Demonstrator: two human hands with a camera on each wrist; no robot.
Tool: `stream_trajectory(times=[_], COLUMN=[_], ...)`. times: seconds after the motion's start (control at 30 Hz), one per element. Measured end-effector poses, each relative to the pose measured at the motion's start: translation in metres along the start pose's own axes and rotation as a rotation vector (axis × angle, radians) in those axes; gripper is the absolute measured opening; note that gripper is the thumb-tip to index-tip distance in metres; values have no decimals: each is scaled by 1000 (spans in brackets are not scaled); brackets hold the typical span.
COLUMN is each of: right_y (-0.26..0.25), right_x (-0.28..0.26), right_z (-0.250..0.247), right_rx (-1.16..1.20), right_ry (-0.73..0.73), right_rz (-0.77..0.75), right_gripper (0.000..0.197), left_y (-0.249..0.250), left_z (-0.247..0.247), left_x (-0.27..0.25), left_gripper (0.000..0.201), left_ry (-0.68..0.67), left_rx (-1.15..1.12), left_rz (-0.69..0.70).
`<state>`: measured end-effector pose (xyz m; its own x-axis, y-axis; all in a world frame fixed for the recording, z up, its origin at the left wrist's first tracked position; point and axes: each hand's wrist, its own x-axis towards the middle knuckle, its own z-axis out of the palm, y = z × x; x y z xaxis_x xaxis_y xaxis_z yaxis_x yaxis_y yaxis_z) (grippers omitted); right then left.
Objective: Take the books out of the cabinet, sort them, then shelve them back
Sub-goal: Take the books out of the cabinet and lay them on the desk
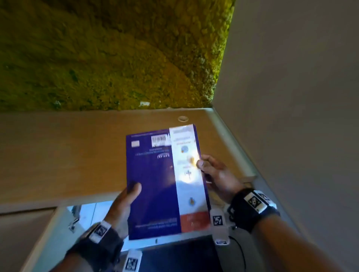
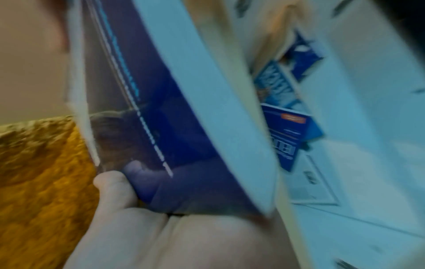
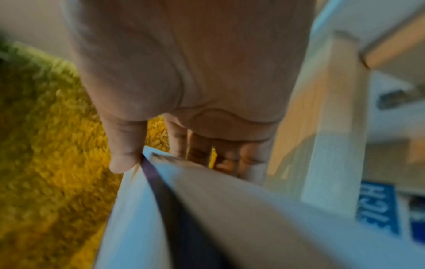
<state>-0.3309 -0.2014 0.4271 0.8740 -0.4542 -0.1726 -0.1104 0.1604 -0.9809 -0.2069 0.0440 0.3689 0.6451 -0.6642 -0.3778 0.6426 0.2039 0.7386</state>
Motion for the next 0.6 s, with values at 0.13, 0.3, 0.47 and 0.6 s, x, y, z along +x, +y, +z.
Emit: stream_trajectory(times=[0.13, 0.3, 0.47, 0.6], right_y=[10, 8, -6, 9], right_x=[32, 88, 133, 148], right_z=[-22, -64, -123, -153], right_rx=[-25, -77, -387, -515], right_ry=[97, 345, 449, 473], right_rz=[69, 116, 198, 345], right_gripper=[31, 24, 23, 29], left_y=[37, 41, 31, 16], left_z=[48, 88, 128, 131], left_x=[71, 162, 227, 255], left_gripper=[54, 61, 46, 65], left_ry=[85, 88, -172, -363], left_rx=[169, 511, 755, 1241], left_rz=[137, 163, -5, -9])
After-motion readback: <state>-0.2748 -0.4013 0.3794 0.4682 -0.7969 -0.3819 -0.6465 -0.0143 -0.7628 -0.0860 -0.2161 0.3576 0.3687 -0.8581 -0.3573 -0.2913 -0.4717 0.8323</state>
